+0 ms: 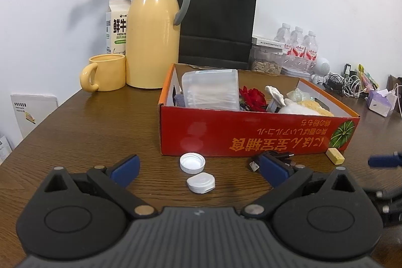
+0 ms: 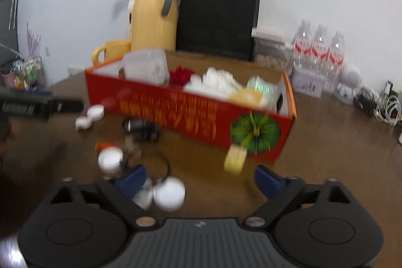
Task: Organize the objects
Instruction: 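Grasp a white bottle cap from the table with the right tool, then grasp the other white bottle cap with the left tool while the right tool holds its cap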
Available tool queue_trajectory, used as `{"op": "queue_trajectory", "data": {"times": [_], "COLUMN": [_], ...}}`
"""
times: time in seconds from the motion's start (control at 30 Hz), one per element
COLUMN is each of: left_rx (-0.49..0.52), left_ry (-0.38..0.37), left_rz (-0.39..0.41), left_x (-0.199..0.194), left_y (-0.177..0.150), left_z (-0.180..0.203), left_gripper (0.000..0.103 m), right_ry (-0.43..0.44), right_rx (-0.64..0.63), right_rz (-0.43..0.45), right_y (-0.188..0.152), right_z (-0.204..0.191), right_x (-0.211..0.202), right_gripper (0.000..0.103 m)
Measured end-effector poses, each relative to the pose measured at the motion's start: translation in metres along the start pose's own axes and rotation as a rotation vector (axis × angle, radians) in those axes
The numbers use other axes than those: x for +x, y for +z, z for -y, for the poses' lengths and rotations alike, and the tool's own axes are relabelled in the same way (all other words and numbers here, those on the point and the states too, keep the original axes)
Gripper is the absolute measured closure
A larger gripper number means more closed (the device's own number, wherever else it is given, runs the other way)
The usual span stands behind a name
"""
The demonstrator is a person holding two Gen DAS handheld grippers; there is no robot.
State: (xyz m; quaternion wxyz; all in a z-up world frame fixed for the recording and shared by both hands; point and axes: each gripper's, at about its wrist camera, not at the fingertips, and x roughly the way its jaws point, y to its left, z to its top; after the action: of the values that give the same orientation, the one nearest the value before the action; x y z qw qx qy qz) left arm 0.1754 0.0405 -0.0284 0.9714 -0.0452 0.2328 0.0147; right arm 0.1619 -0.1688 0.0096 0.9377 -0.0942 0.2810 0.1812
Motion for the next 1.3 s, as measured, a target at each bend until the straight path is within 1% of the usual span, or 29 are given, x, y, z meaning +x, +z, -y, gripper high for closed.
{"op": "queue_trajectory", "data": {"times": [0.07,0.23,0.4,0.43,0.47,0.5,0.53,0.57,0.7,0.73,0.87,0.93,1.3], "left_rx": [0.002,0.002,0.008,0.009,0.010,0.010,0.010,0.010,0.010,0.011,0.015,0.019,0.028], "left_ry": [0.005,0.023,0.026,0.026,0.026,0.026,0.025,0.025,0.022,0.021,0.023,0.027,0.052], "left_rz": [0.003,0.006,-0.003,-0.003,-0.004,-0.004,-0.004,-0.004,0.001,0.003,-0.001,-0.004,-0.018], "left_x": [0.000,-0.001,0.001,0.001,0.001,0.001,0.001,0.001,0.000,0.000,0.001,0.001,0.005], "left_y": [-0.001,-0.001,-0.002,-0.002,-0.002,-0.003,-0.003,-0.003,-0.003,-0.003,-0.003,-0.003,-0.004], "left_z": [0.000,0.000,0.001,0.001,0.001,0.001,0.001,0.001,0.001,0.001,0.002,0.002,0.004], "left_gripper": [0.000,0.000,0.000,0.000,0.000,0.000,0.000,0.000,0.000,0.000,0.000,0.000,0.000], "right_ry": [0.006,0.021,0.045,0.053,0.065,0.076,0.089,0.096,0.089,0.077,0.015,-0.005,-0.011], "right_rx": [-0.003,-0.017,-0.004,-0.001,0.003,0.005,0.007,0.007,0.017,0.026,0.060,0.065,0.064], "right_rz": [-0.025,-0.054,-0.050,-0.048,-0.045,-0.042,-0.041,-0.040,-0.030,-0.012,0.108,0.139,0.162], "right_y": [-0.007,-0.009,-0.005,-0.005,-0.004,-0.004,-0.003,-0.003,-0.003,-0.003,-0.004,-0.005,-0.004], "right_z": [0.000,-0.003,-0.003,-0.003,-0.004,-0.004,-0.005,-0.006,-0.005,-0.004,-0.001,0.000,0.000], "right_x": [-0.002,0.004,0.011,0.012,0.014,0.015,0.015,0.015,0.015,0.012,-0.003,-0.008,-0.011], "right_gripper": [0.028,0.041,0.045,0.049,0.057,0.062,0.072,0.075,0.076,0.076,0.076,0.076,0.076]}}
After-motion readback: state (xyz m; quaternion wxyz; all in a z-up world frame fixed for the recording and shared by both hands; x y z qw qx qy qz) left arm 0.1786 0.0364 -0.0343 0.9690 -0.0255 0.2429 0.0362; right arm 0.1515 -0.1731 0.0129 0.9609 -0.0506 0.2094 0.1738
